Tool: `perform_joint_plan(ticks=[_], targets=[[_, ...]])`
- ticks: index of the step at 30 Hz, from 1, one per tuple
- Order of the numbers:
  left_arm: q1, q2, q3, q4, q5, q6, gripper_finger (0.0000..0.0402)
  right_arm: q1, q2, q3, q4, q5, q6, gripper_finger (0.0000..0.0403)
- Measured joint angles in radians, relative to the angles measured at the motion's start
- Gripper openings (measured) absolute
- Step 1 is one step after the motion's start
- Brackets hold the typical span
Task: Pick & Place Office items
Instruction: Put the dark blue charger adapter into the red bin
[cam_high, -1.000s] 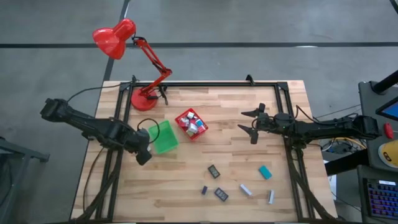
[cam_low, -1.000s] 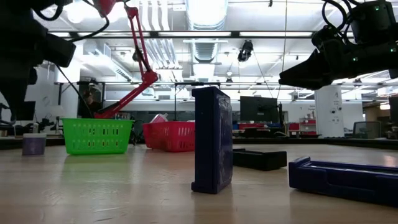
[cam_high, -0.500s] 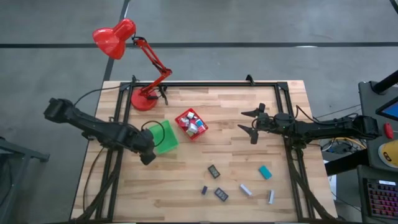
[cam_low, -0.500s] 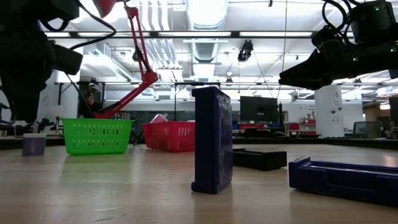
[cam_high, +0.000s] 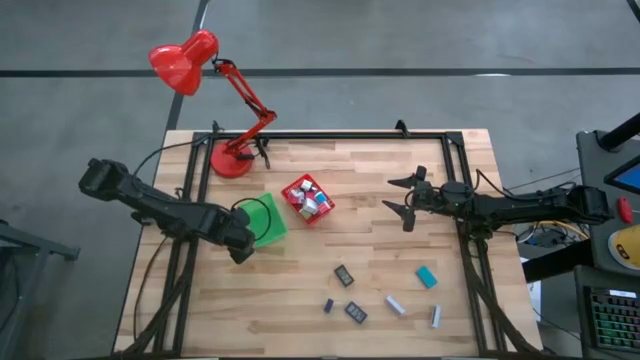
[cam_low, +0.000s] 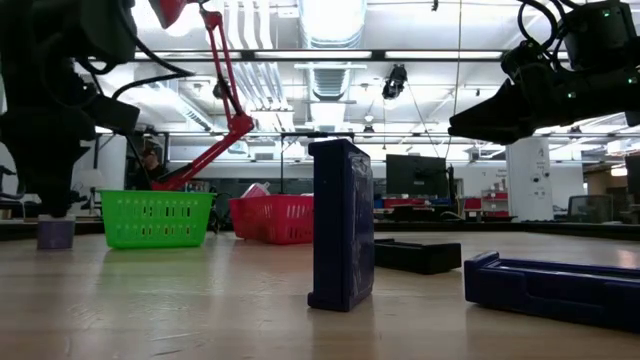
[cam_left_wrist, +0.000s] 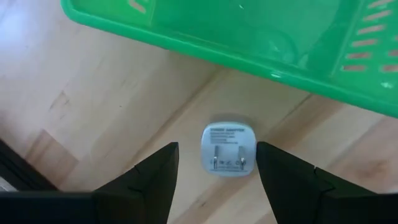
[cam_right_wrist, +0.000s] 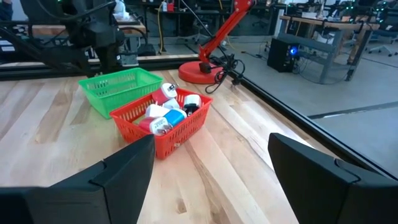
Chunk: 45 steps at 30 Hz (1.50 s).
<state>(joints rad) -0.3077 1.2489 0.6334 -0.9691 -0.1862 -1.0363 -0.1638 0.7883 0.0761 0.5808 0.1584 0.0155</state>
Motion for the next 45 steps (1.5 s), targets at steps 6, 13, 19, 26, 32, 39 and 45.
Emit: perform_joint_plan(ticks=[6,13,19,26,32,39,45], targets=[[0.001,0.03,0.0,0.007,-0.001,-0.007,0.0217,0.0,0.0,0.0,0.0,0.0,0.0,0.0306],[0.002,0.059,0.0,0.034,-0.001,-0.008,0.0217,0.0,0.0,0.0,0.0,0.0,0.0,0.0297],[0.002,0.096,0.0,0.054,0.0,-0.008,0.0214,0.0,0.0,0.0,0.0,0.0,0.0,0.0303],[0.002,0.115,0.0,0.06,0.003,-0.008,0.02,0.0,0.0,0.0,0.0,0.0,0.0,0.0311],[0.002,0.115,0.0,0.064,0.003,-0.009,0.0172,0.0,0.0,0.0,0.0,0.0,0.0,0.0304],[0.002,0.115,0.0,0.064,0.003,-0.01,0.0151,0.0,0.0,0.0,0.0,0.0,0.0,0.0297],[0.002,0.115,0.0,0.064,0.002,-0.006,0.0151,0.0,0.0,0.0,0.0,0.0,0.0,0.0305]])
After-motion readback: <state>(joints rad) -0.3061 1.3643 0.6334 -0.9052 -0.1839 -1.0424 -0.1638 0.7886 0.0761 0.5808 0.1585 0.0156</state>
